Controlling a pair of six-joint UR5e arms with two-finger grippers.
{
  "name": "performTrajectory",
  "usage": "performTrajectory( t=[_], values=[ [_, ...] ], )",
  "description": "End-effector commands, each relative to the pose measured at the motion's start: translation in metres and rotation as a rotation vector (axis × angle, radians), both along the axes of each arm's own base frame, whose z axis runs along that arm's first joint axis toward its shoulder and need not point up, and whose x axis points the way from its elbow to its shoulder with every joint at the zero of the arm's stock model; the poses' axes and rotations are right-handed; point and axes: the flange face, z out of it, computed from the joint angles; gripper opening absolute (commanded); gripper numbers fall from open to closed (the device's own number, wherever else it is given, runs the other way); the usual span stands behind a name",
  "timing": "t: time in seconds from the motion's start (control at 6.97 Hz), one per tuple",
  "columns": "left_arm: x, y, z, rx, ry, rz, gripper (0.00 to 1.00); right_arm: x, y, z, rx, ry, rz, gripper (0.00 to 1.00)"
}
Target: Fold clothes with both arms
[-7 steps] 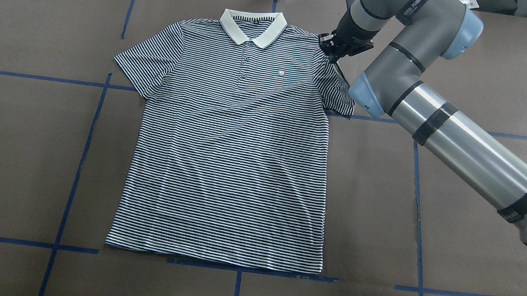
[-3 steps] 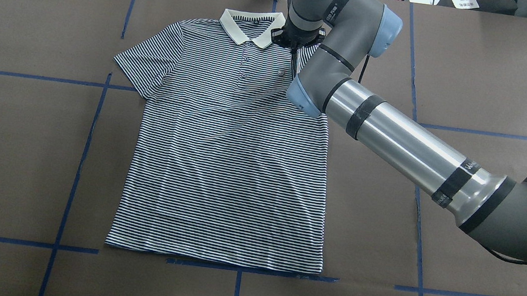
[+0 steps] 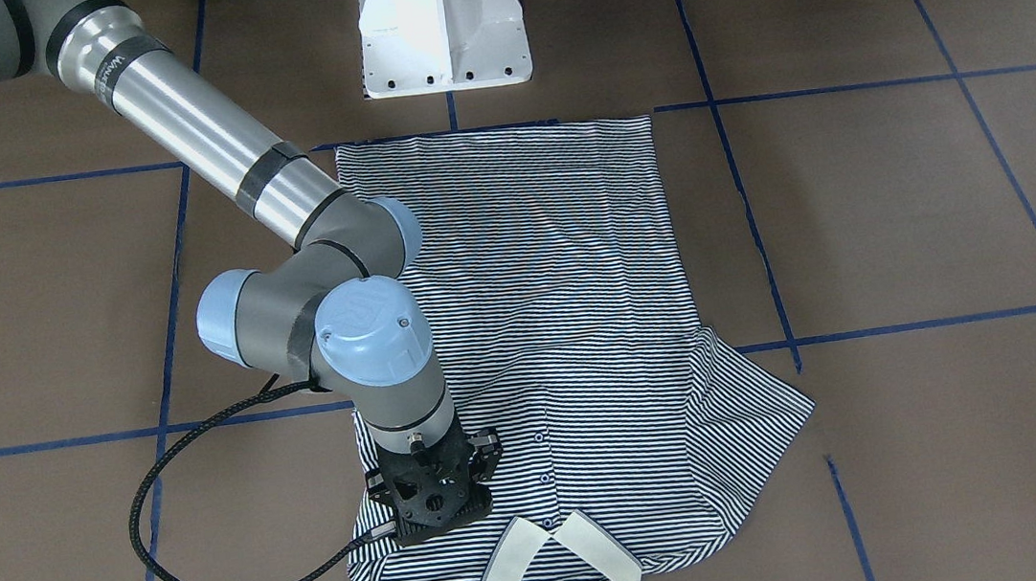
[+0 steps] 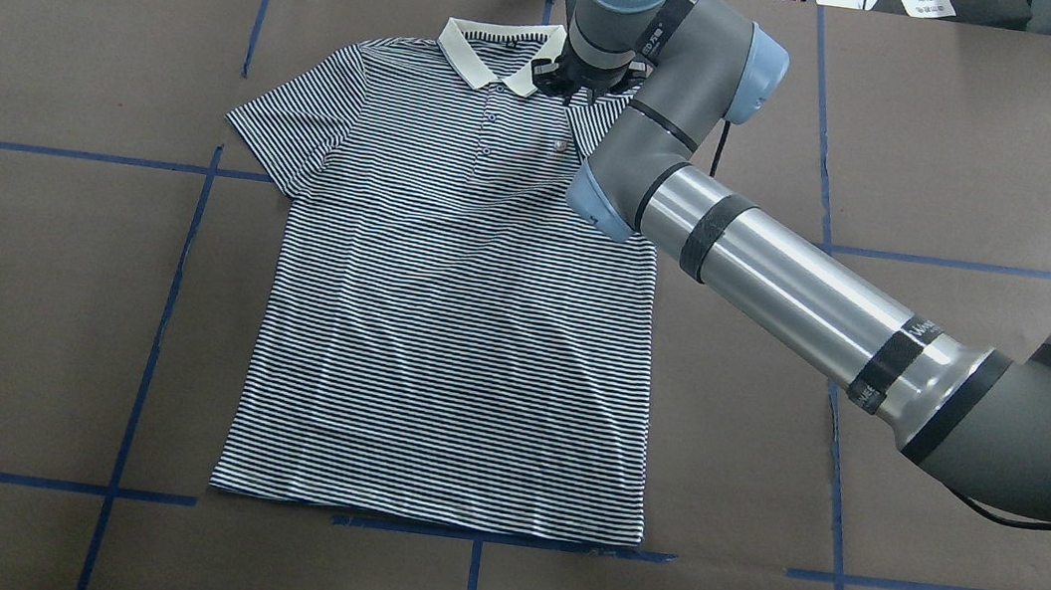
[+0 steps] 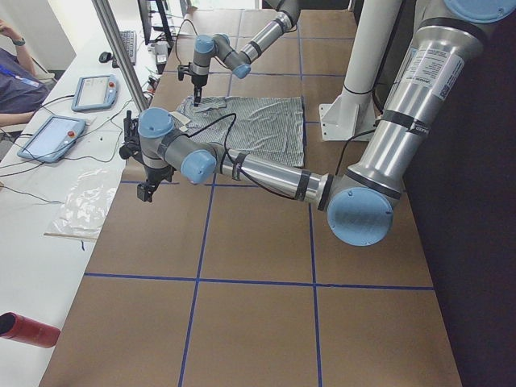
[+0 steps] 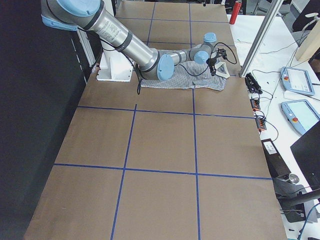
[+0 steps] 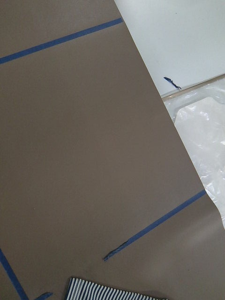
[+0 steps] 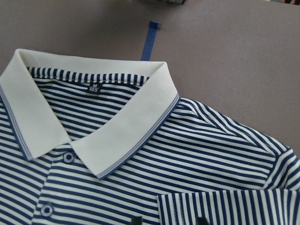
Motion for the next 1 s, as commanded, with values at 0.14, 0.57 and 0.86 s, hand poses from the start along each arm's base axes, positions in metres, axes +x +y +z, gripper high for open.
performTrajectory(
  t=[0.14,0.57,0.86],
  values=[
    [0.117,-0.001,-0.062,-0.088,0.141,-0.047,1.0,0.029,0.02,0.014,-0.026,-0.074,0.023,1.0],
    [0.241,0.011,-0.071,-0.239,0.205,-0.236,1.0,0.178,0.015,0.089,-0.193,-0.153,-0.095,1.0],
    [0.319,0.044,-0.061,-0.306,0.174,-0.385,1.0,0.196,0.025,0.063,-0.246,-0.073,-0.103,1.0]
  ],
)
